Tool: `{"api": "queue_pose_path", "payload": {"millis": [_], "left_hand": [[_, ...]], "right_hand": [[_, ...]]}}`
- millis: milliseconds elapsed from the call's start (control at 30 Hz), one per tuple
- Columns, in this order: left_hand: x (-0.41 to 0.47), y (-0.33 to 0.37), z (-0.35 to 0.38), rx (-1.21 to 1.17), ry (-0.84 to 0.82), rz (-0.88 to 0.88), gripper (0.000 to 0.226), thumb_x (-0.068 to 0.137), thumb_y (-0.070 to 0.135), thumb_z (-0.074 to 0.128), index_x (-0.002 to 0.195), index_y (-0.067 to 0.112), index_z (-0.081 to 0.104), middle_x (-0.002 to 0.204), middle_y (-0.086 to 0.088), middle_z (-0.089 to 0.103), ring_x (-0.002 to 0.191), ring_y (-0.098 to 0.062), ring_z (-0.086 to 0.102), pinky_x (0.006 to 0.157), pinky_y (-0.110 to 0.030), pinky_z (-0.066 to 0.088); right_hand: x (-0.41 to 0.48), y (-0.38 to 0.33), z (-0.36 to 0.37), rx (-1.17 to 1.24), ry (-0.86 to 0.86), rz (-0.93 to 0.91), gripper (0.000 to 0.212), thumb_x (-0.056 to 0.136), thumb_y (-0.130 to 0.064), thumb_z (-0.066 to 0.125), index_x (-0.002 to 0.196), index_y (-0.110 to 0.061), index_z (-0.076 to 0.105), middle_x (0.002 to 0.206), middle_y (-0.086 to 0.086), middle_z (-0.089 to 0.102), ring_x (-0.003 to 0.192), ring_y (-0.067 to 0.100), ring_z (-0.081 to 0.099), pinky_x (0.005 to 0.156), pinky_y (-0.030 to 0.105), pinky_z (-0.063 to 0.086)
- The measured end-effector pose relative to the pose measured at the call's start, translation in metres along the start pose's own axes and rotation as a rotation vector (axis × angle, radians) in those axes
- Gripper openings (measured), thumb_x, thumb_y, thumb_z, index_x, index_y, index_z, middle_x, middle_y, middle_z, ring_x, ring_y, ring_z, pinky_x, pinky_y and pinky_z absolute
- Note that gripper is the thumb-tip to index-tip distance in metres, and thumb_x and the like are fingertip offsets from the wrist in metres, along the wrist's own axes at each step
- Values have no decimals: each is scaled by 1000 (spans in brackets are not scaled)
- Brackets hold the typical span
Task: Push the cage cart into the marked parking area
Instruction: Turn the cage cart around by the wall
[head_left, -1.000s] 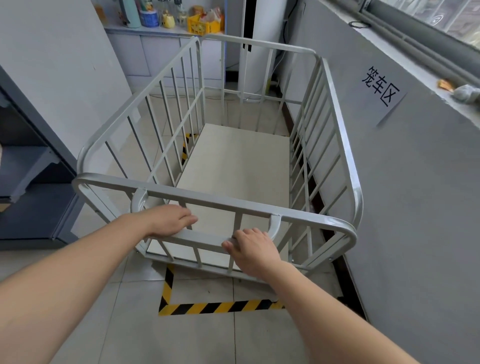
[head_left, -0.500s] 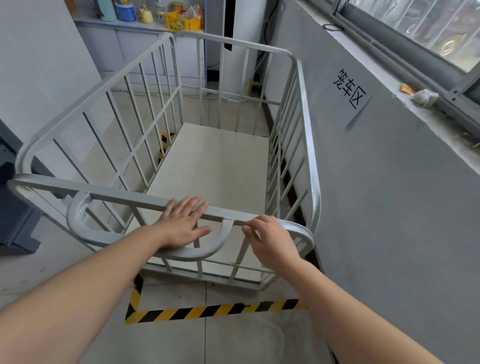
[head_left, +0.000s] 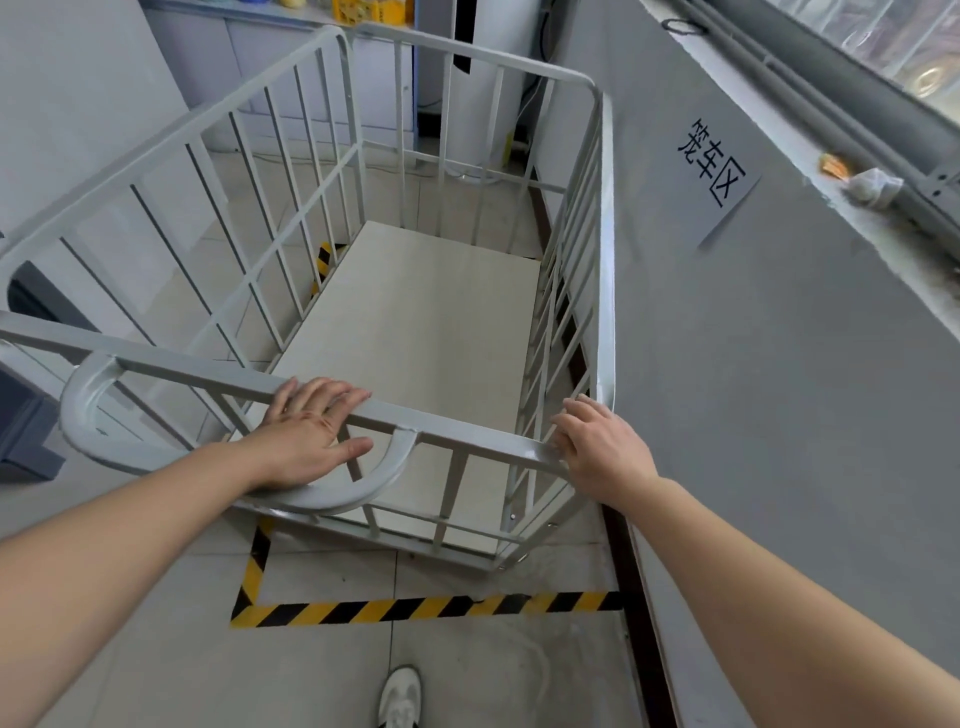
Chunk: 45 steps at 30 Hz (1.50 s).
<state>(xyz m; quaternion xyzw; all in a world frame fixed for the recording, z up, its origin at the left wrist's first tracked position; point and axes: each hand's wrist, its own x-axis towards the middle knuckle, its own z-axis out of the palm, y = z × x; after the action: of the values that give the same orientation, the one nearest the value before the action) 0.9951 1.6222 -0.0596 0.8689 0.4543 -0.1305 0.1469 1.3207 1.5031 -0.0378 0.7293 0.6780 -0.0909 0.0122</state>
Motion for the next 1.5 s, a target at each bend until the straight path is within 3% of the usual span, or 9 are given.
{"api": "queue_pose_path", "payload": {"millis": [100,200,500,700,833,967,1167,1300,1500], "left_hand": [[7,-2,-8,-76,45,-43,100,62,80,-2,145,32,25,150,1,28,144,-19,14,118,-41,-5],[17,-2,-15,-114,54,-126,72,83,76,19,135,30,40,141,0,40,137,-22,26,117,-43,3],[24,-7,-12,-27,102,-271,51,90,65,31,118,25,46,128,-4,47,129,-25,32,115,-45,11],[35,37,-28,58,60,-248,46,96,53,26,121,26,53,128,-3,51,128,-23,39,115,-53,4],[49,114,-18,-68,59,-30,51,98,54,25,94,21,63,99,0,63,100,-20,57,100,-41,38],[58,138,-12,25,5,-95,64,95,63,13,56,22,43,62,4,52,66,-19,51,99,-41,37],[58,144,-18,-26,-70,-171,66,72,86,37,52,24,42,56,10,45,75,-19,48,63,-29,34],[59,143,-15,-84,-74,-251,72,60,91,42,56,20,45,61,8,53,88,-20,48,65,-27,34],[59,139,-8,-95,-37,-243,76,53,97,34,50,21,40,56,10,49,79,-18,43,82,-32,44]], "right_hand": [[10,8,-3,-63,-86,-36,36,100,-27,35,131,-17,51,146,2,39,141,19,20,113,33,24],[20,14,-9,-160,-182,-89,37,100,-27,33,133,-20,49,154,1,28,145,17,10,117,35,17],[54,22,-22,-308,-281,-207,40,100,-39,31,131,-24,52,158,1,22,147,14,0,119,37,-2],[79,25,-25,-397,-347,-368,49,95,-54,34,127,-25,56,143,0,45,144,17,16,119,39,0],[93,33,-26,-391,-355,-459,54,92,-62,32,119,-25,62,129,2,55,133,19,35,118,37,9],[104,47,-29,-355,-311,-548,53,93,-59,30,121,-27,61,128,3,56,130,20,37,116,35,13],[116,68,-26,-303,-267,-665,48,94,-57,30,119,-29,59,125,3,58,129,20,38,115,37,15],[123,75,-28,-305,-268,-690,54,91,-63,31,123,-28,57,129,2,54,133,19,34,117,40,9],[128,74,-29,-286,-305,-688,56,89,-66,31,116,-25,59,120,4,55,128,22,35,117,42,5]]}}
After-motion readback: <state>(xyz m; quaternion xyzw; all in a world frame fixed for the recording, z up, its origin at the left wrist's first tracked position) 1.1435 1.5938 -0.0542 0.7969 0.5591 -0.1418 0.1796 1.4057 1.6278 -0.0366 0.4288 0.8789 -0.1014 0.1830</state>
